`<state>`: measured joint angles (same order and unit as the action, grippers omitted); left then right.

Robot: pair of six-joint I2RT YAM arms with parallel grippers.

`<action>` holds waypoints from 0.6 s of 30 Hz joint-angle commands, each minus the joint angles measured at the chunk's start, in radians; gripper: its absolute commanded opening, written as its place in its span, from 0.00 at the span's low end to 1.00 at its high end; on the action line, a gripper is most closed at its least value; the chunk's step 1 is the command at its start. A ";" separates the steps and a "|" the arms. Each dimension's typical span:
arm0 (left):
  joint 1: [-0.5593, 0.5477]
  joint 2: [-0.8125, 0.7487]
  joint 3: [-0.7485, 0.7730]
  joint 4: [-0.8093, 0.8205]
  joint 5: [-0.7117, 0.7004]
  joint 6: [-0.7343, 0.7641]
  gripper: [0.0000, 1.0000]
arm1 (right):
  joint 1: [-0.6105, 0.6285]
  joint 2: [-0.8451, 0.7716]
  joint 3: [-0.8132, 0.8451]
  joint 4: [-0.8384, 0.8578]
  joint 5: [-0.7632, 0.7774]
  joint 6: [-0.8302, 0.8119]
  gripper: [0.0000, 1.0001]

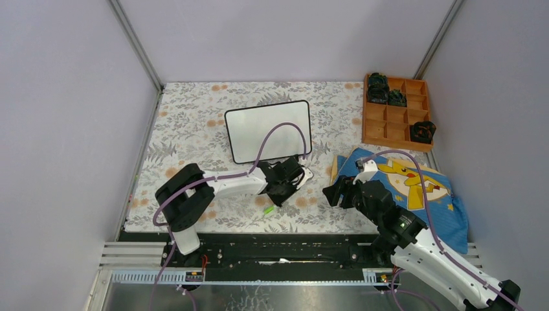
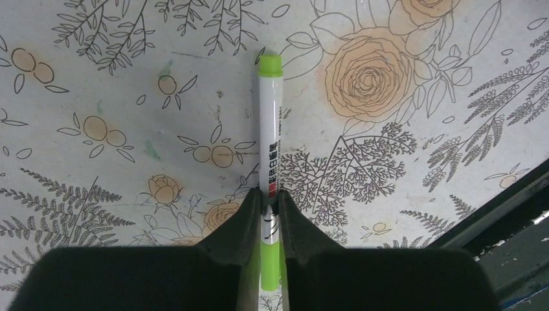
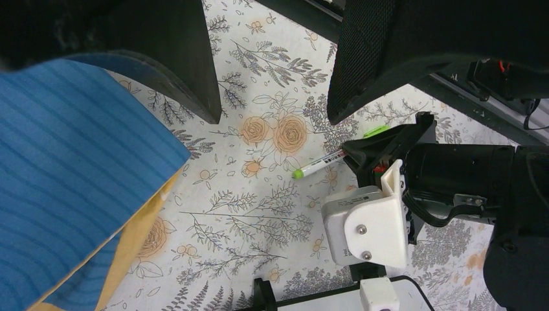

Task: Write a sentence on the whiteboard
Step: Move the whiteboard marker to the center of the board.

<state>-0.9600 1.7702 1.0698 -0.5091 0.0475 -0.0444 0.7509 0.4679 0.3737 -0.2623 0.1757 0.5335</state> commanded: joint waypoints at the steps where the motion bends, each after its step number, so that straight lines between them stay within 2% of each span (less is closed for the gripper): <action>1: -0.013 0.030 0.001 0.003 -0.021 0.022 0.24 | 0.007 -0.008 0.011 -0.007 0.031 0.018 0.67; 4: -0.015 0.035 -0.002 0.002 -0.029 0.019 0.33 | 0.007 -0.008 0.013 -0.009 0.030 0.018 0.67; 9: -0.015 0.022 0.001 0.007 -0.044 0.003 0.36 | 0.007 -0.004 0.014 -0.009 0.029 0.018 0.67; 13: -0.013 -0.026 -0.004 0.020 -0.102 -0.030 0.50 | 0.007 0.000 0.021 -0.009 0.028 0.015 0.67; 18: 0.008 -0.157 -0.033 0.017 -0.200 -0.112 0.67 | 0.007 0.006 0.029 -0.004 0.018 0.005 0.68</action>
<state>-0.9703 1.7336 1.0550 -0.5087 -0.0452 -0.0849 0.7509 0.4679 0.3737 -0.2810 0.1833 0.5407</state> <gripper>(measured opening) 0.630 0.677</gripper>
